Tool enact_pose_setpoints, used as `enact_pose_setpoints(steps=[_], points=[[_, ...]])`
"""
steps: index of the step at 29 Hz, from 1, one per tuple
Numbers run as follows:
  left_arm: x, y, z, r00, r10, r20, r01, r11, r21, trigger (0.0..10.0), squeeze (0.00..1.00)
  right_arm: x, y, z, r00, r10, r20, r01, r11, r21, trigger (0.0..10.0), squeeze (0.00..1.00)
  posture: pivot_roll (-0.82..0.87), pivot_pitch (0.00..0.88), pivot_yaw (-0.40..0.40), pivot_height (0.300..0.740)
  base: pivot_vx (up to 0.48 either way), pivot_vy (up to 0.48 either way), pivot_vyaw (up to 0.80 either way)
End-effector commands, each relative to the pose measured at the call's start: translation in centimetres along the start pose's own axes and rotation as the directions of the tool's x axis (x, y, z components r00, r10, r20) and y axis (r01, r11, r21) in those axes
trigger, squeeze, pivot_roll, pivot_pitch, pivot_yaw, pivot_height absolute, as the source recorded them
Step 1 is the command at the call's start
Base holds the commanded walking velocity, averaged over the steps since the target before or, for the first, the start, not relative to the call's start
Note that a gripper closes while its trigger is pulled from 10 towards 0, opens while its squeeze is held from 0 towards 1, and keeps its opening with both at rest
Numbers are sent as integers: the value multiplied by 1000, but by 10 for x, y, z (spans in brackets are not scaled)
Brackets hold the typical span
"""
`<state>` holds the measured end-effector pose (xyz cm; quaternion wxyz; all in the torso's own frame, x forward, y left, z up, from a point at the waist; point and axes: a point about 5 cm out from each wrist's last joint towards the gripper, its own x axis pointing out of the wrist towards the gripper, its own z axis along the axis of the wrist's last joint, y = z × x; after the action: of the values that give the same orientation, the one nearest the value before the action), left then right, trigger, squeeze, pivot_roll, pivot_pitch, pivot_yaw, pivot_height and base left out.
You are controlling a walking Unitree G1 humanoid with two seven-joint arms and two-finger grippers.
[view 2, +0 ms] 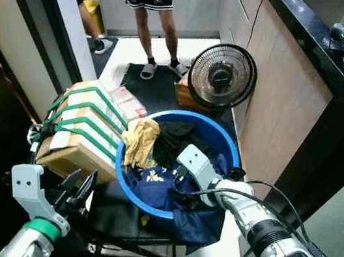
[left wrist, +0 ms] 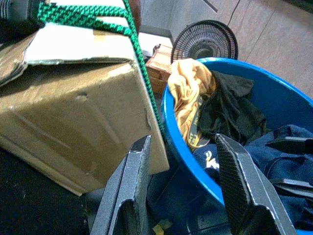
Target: Clothes washing
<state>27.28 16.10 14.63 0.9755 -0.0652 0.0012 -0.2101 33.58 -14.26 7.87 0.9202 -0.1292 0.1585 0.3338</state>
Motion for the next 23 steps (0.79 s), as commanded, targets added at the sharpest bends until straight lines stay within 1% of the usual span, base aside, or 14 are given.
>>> enact_pose_setpoints(steps=[1, 3, 4, 5, 6, 7, 10, 11, 12, 13, 14, 15, 18, 23], points=[[-1, -3, -2, 1000, -19, -11, 19, 1000, -10, 10000, 0, 0, 13, -14, 998, 60, -23, -59, 996, 62, 10000, 0, 149, 63, 12, 740, 0, 0, 0], [-1, -3, -2, 1000, -19, -11, 19, 1000, -10, 10000, 0, 0, 13, -14, 998, 60, -23, -59, 996, 62, 10000, 0, 149, 63, 12, 740, 0, 0, 0], [-2, -3, -1, 1000, -21, -8, 21, 1000, -11, 10000, 0, 1, 12, -6, 998, 61, 25, -63, 995, 81, 2353, 0, 149, 63, 12, 740, 0, 0, 0], [-2, -3, -1, 1000, -21, -8, 21, 1000, -11, 10000, 0, 1, 12, -6, 998, 61, 25, -63, 995, 81, 2353, 0, 149, 63, 12, 740, 0, 0, 0], [-2, -3, -1, 1000, -23, -6, 23, 1000, -11, 10000, 0, 2, 11, 4, 995, 62, 77, -70, 992, 107, 0, 0, 149, 63, 12, 740, 0, 0, 0], [-2, -3, -1, 1000, -23, -6, 23, 1000, -11, 10000, 0, 2, 11, 4, 995, 62, 77, -70, 992, 107, 0, 0, 149, 63, 12, 740, 0, 0, 0], [-4, -4, 0, 1000, -29, -2, 29, 999, -14, 10000, 0, 2, 5, 29, 981, 44, 191, -75, 985, 158, 0, 0, 149, 63, 12, 740, 0, 0, 0], [-4, -4, 0, 1000, -29, -2, 29, 999, -14, 10000, 0, 2, 5, 29, 981, 44, 191, -75, 985, 158, 0, 0, 149, 63, 12, 740, 0, 0, 0], [-3, -4, 0, 1000, -31, -1, 31, 999, -15, 10000, 0, 2, 2, 36, 974, 37, 222, -79, 980, 182, 0, 0, 151, 67, 11, 740, 0, 0, 0], [-3, -4, 0, 1000, -31, -1, 31, 999, -15, 10000, 0, 2, 2, 36, 974, 37, 222, -79, 980, 182, 0, 0, 151, 67, 11, 740, 0, 0, 0], [-3, -4, 0, 999, -32, -1, 32, 999, -15, 10000, 0, 1, -1, 43, 968, 19, 249, -71, 977, 199, 0, 0, 151, 67, 11, 740, 0, 0, 0], [-3, -4, 0, 999, -32, -1, 32, 999, -15, 10000, 0, 1, -1, 43, 968, 19, 249, -71, 977, 199, 0, 0, 151, 67, 11, 740, 0, 0, 0], [-3, -4, 0, 999, -34, -1, 34, 999, -16, 10000, 0, 0, -5, 53, 956, 1, 292, -73, 969, 235, 0, 0, 151, 67, 11, 740, 0, 0, 0], [-3, -4, 1, 999, -36, -1, 36, 999, -15, 10000, 0, 0, -6, 57, 953, -4, 304, -70, 970, 234, 0, 0, 148, 65, 15, 740, 0, 0, 0]])
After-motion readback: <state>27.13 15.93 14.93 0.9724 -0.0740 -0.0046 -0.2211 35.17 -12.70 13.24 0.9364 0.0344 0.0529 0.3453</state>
